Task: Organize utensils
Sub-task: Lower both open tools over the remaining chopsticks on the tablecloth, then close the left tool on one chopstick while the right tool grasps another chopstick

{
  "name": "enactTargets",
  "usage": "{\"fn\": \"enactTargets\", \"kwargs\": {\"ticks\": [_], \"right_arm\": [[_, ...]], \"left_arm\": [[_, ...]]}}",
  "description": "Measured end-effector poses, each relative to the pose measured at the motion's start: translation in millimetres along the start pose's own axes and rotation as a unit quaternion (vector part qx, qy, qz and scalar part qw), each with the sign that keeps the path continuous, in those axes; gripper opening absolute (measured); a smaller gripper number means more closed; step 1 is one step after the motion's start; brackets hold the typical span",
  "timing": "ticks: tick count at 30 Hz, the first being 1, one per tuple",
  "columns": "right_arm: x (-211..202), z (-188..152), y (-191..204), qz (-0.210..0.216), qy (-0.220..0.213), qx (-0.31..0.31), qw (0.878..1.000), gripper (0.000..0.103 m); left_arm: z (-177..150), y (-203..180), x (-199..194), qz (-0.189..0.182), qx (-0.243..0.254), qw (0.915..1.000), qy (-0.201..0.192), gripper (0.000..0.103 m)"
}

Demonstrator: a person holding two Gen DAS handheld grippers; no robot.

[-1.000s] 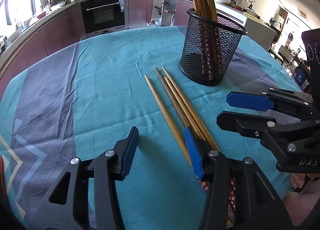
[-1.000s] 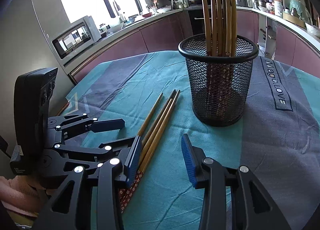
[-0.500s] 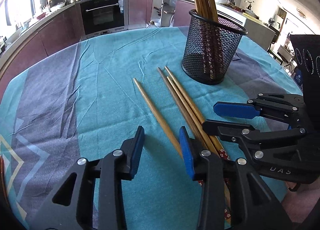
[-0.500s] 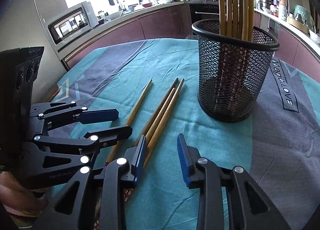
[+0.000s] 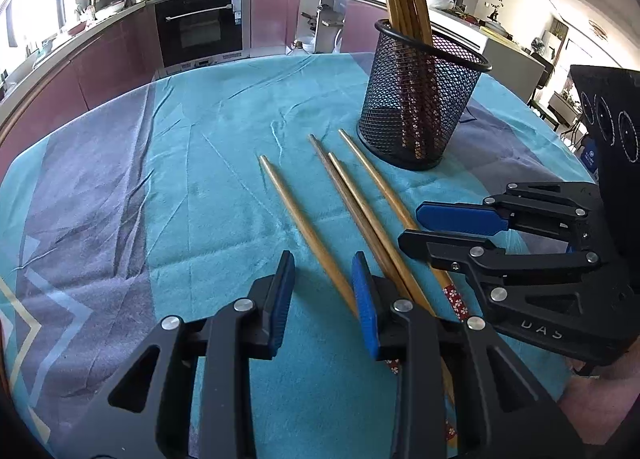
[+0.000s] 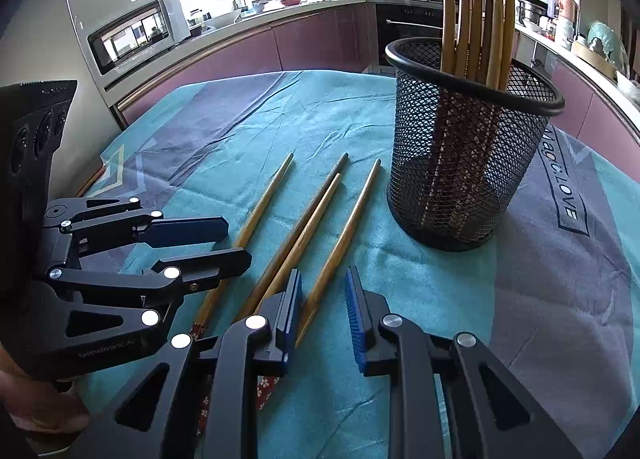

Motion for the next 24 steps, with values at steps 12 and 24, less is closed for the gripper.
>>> {"fn": "enactTargets", "kwargs": {"ticks": [12,24], "right_arm": [[10.4,7.3,-3.0,-0.010,-0.006,0.014,1.000,0.013],[6.5,7.3,-13.3,-0.005,-0.008,0.039,0.999,0.006]], "left_arm": [[4.3,3.0,5.6,0.007,-0.017,0.9998,0.000,0.017],[5.2,5.4,7.9,0.011,-0.035,0.9993,-0.001,0.010]]}}
Point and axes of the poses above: each gripper's, at about its wrist camera, not at the fingertips, and x roughly the way its jaws point, y to its left, z to its top, the point moved 6 cm from there along x, roughly the way its jaws point, and after that the axes turned 13 degrees about -y, right-handed, at the moved point
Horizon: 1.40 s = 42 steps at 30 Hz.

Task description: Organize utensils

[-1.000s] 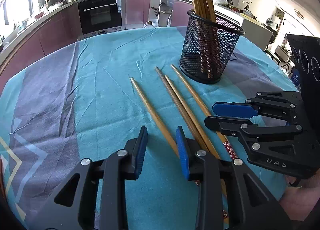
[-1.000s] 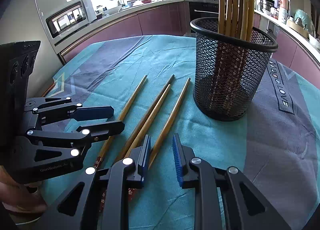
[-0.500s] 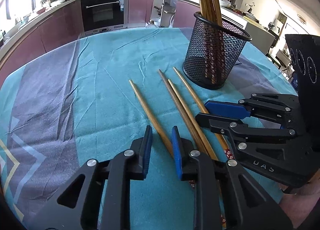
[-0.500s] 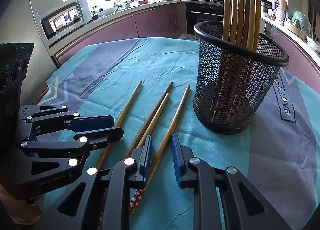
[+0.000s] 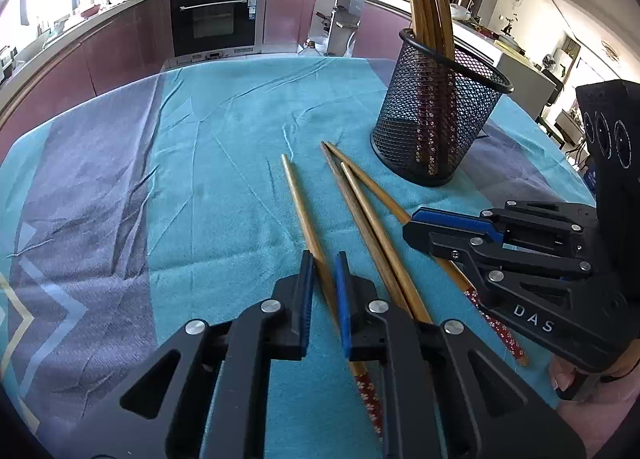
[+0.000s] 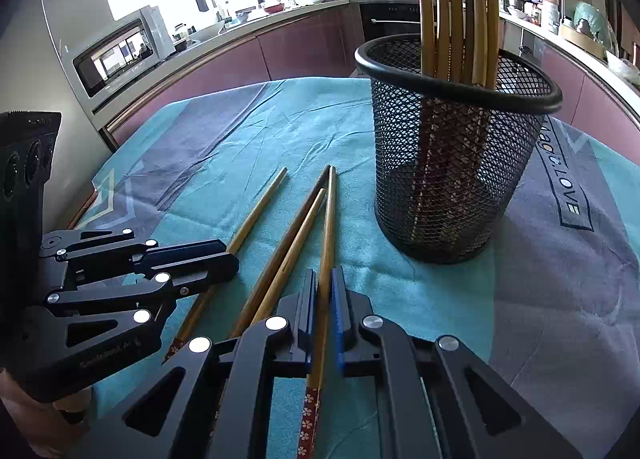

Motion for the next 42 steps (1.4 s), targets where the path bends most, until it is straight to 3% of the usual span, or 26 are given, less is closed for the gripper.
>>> {"fn": "enactTargets", "kwargs": {"ticks": [15,25,42], "right_arm": [[-24.2,8.1,-5.0,0.027,-0.021,0.016,0.999,0.005],[-55.6,25.3,-2.1,0.054,-0.061,0.018,0.997,0.005],[-91.7,49.5,-8.5,0.056,-0.123,0.025,0.991,0.005]], "left_arm": [[4.5,3.8,-8.3,0.001,-0.017,0.9998,-0.009,0.008],[22.9,-1.8,-32.4,-0.018,-0.023,0.9988,-0.040,0.008],[54.9,-12.4,-73.2,-0.051,-0.026,0.9942,-0.091,0.008]]}}
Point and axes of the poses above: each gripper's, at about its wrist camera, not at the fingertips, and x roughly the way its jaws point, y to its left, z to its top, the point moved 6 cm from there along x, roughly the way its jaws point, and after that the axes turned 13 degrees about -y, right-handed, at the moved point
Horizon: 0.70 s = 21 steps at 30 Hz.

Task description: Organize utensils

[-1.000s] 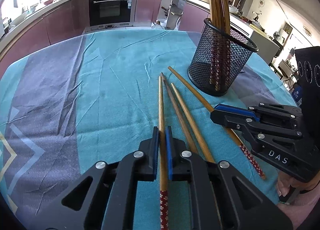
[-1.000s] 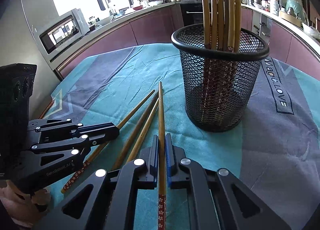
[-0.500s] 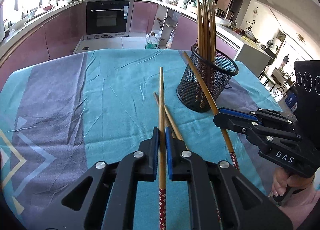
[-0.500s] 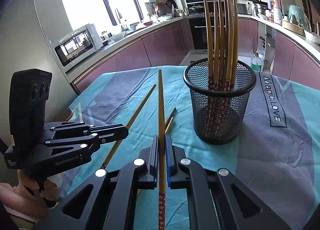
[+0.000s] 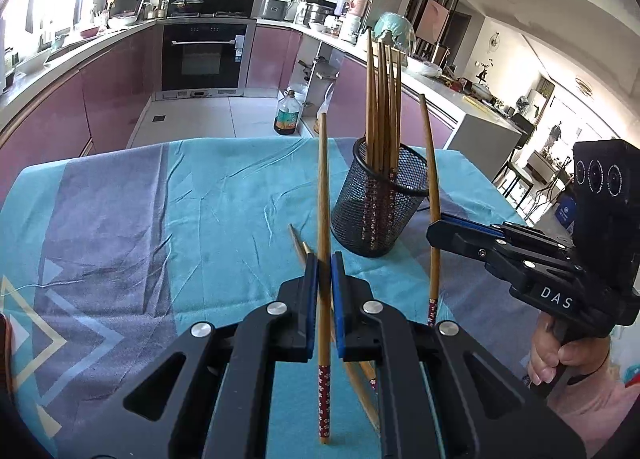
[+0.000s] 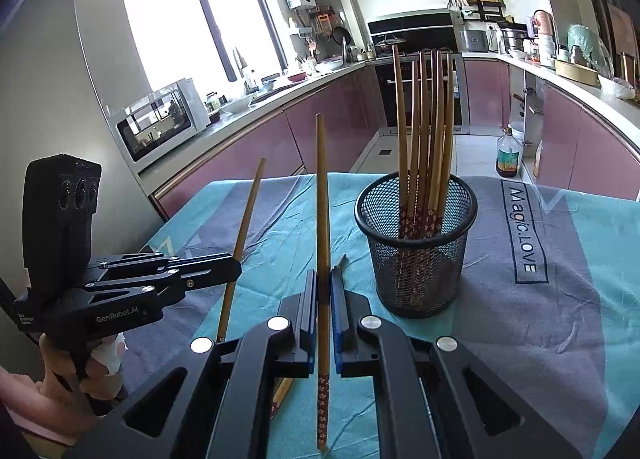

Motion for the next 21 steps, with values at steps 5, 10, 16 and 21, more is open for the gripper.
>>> {"fn": "enactTargets", "kwargs": {"ticks": [5,10,16,21], "right_arm": [[-7.2,9.6,-1.7,-0.003,-0.017,-0.001,1.000,0.005],[-14.8,20.1,-4.0,-0.005,-0.036,-0.003,0.999,0.005],[-21.1,32.8,-7.0,-0.006,-0.054,-0.007,0.999,0.005],[-23.7,41.0,-6.8,-0.006,-0.065,-0.013,0.998,0.005]], "left_arm": [[12.6,-8.3,-11.7,-0.014,0.002,0.9997,-0.017,0.008],[27.3,-15.1,-21.4,-0.025,0.005,0.9990,-0.037,0.008],[46.4,-23.2,-33.1,-0.039,0.004,0.9974,-0.060,0.008],[57.1,-28.9,-35.7,-0.045,0.002,0.9965,-0.070,0.008]]}}
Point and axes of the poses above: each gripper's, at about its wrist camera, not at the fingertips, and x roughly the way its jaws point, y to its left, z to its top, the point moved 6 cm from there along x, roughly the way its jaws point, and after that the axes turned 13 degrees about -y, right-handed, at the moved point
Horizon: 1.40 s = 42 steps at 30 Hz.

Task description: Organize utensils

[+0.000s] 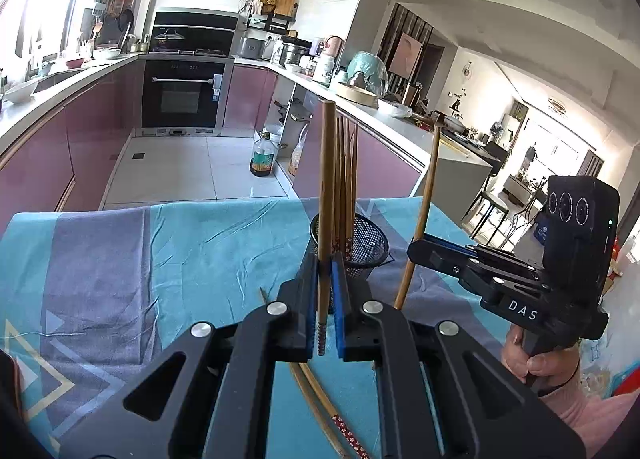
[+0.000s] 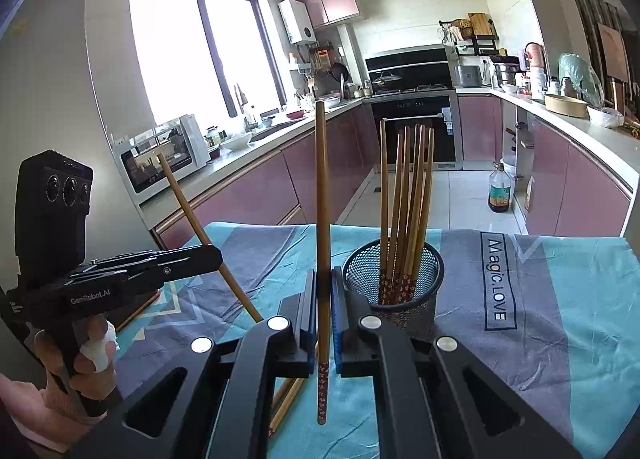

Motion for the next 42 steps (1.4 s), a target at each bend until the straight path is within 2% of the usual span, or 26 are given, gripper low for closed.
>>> {"fn": "enactTargets", "kwargs": {"ticks": [42], "right_arm": [[5.4,61.6,-14.6,-0.017,-0.075,-0.033,0.997,0.005]], "left_arm": [[68.0,-21.9,9.1,-0.020,0.018,0.9973,-0.069,0.008]]}}
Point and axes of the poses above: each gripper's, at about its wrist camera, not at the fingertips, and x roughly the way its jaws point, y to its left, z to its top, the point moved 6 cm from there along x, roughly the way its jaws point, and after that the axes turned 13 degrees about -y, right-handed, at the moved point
